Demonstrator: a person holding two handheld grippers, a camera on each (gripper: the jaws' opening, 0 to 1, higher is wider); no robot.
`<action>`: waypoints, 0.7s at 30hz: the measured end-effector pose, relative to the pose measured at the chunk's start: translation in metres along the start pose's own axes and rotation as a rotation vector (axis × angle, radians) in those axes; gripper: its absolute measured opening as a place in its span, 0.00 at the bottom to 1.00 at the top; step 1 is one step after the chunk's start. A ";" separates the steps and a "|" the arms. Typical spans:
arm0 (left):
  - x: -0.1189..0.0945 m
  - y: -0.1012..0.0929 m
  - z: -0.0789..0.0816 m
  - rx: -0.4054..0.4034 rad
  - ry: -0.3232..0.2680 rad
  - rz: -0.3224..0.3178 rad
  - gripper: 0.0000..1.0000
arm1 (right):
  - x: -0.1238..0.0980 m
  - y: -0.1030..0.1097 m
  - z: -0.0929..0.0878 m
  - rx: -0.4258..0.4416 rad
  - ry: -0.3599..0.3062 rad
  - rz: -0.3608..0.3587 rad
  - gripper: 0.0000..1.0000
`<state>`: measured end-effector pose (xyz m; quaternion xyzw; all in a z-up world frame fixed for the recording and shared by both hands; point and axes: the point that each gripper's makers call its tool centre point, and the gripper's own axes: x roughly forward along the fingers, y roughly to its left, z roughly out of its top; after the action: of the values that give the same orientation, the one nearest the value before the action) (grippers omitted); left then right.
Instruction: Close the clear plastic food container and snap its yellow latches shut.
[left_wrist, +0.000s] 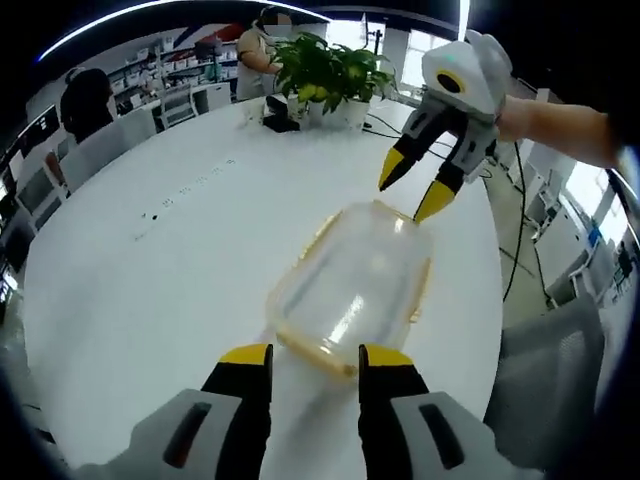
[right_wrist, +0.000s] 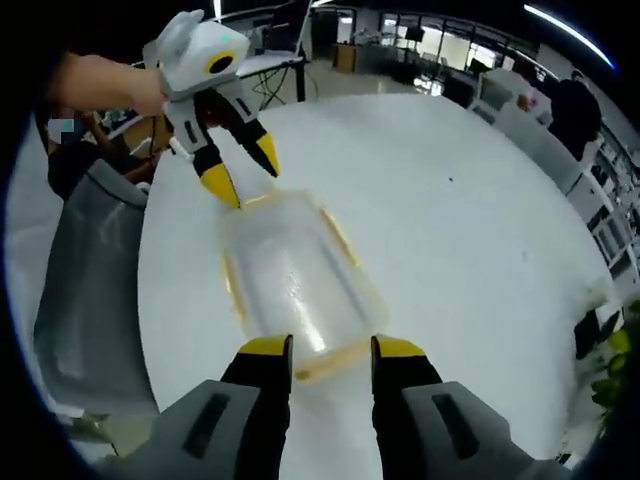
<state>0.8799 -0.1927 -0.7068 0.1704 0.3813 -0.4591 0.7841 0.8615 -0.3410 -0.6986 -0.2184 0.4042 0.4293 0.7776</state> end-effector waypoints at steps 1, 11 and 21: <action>0.000 0.000 0.000 -0.010 -0.005 0.009 0.27 | 0.000 -0.001 -0.001 0.015 -0.007 -0.011 0.27; 0.004 -0.002 -0.001 -0.223 -0.069 0.025 0.25 | 0.001 -0.004 -0.010 0.211 -0.078 -0.090 0.24; 0.009 -0.006 -0.008 -0.277 -0.075 0.036 0.24 | 0.007 0.001 -0.013 0.347 -0.146 -0.079 0.24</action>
<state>0.8739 -0.1958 -0.7181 0.0501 0.4083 -0.3941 0.8219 0.8572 -0.3458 -0.7119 -0.0652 0.4058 0.3371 0.8470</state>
